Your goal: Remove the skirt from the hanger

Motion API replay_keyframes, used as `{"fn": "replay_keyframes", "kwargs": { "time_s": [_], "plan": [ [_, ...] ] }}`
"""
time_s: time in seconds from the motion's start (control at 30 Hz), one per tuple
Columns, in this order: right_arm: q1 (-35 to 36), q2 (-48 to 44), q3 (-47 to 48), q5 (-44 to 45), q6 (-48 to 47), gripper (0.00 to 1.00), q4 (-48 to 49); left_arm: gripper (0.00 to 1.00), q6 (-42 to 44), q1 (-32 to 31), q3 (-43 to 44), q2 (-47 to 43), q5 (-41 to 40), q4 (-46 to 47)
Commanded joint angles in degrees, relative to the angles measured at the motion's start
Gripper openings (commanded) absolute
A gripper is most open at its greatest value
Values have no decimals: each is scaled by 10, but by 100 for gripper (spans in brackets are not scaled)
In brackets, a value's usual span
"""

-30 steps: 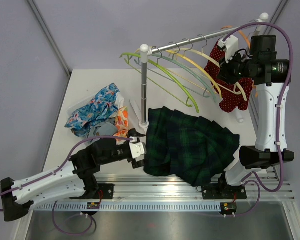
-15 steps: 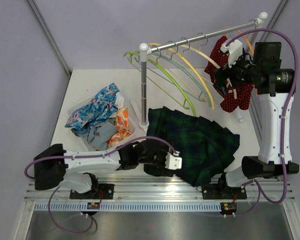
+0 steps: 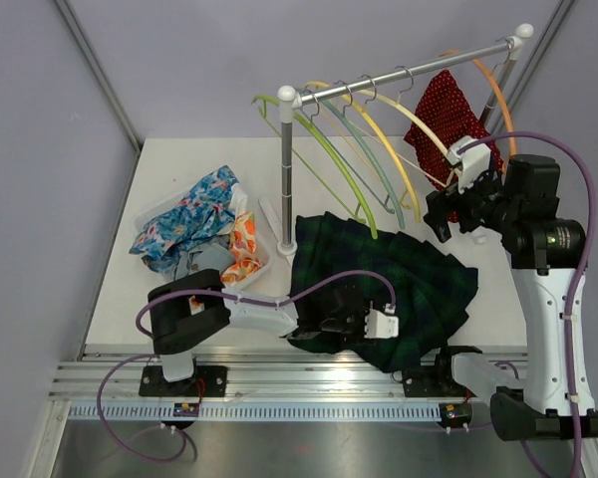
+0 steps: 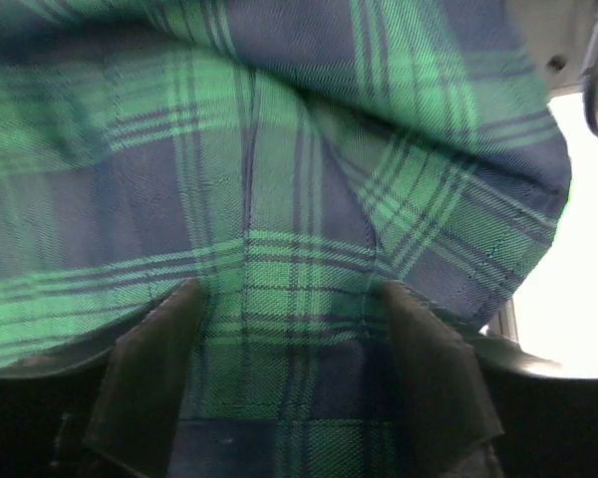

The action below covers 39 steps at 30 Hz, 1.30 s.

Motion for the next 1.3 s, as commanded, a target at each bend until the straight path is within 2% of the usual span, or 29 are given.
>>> {"fn": "replay_keyframes", "kwargs": {
  "time_s": [0.0,0.07,0.1,0.17,0.2,0.27,0.3,0.37,0.4,0.5,0.53,0.6,0.67,0.8,0.83,0.97,1.03,1.13,1.2,1.27],
  "plan": [
    [-1,-14,-34,-2,38,99,49,51,-36,-2,-8,11,-59,50],
    [-1,-27,-49,4,46,99,56,32,-46,-1,-25,1,-95,73],
    [-12,-32,-55,12,57,99,65,18,-47,-1,-40,-5,-98,81],
    [-22,-42,-62,26,69,100,73,1,-47,-4,-58,-24,-132,103],
    [-27,-46,-67,54,89,100,84,0,-50,-6,-63,-54,-141,106],
    [-32,-59,-72,80,101,99,93,0,-51,-18,-78,-102,-171,99],
    [-37,-63,-75,113,120,99,108,0,-50,-22,-81,-158,-183,92],
    [-41,-78,-80,142,135,100,130,0,-58,-32,-80,-217,-214,50],
    [-48,-84,-80,163,148,99,136,0,-60,-32,-78,-279,-224,33],
    [-60,-100,-82,207,181,100,165,0,-61,-33,-63,-366,-260,-65],
    [-69,-102,-83,210,185,99,168,0,-59,-33,-60,-421,-273,-108],
    [-75,-107,-85,215,196,100,174,0,-57,-33,-42,-467,-312,-160],
    [-81,-109,-89,214,201,100,177,0,-59,-33,-7,-524,-372,-275],
    [-88,-109,-100,205,207,99,182,0,-29,-32,53,-592,-488,-336],
    [-92,-108,-102,201,210,99,183,0,-14,-32,70,-600,-527,-334],
    [-104,-105,-114,179,218,100,187,0,103,-22,162,-606,-597,-288],
    [-109,-106,-116,178,219,99,188,0,150,-16,215,-588,-628,-237],
    [-110,-108,-122,178,219,99,190,0,272,15,249,-569,-652,-155],
    [-112,-109,-123,177,219,99,192,0,302,42,254,-567,-651,-108],
    [-113,-109,-125,176,220,100,193,0,314,88,256,-569,-641,-101]
  ]
}}
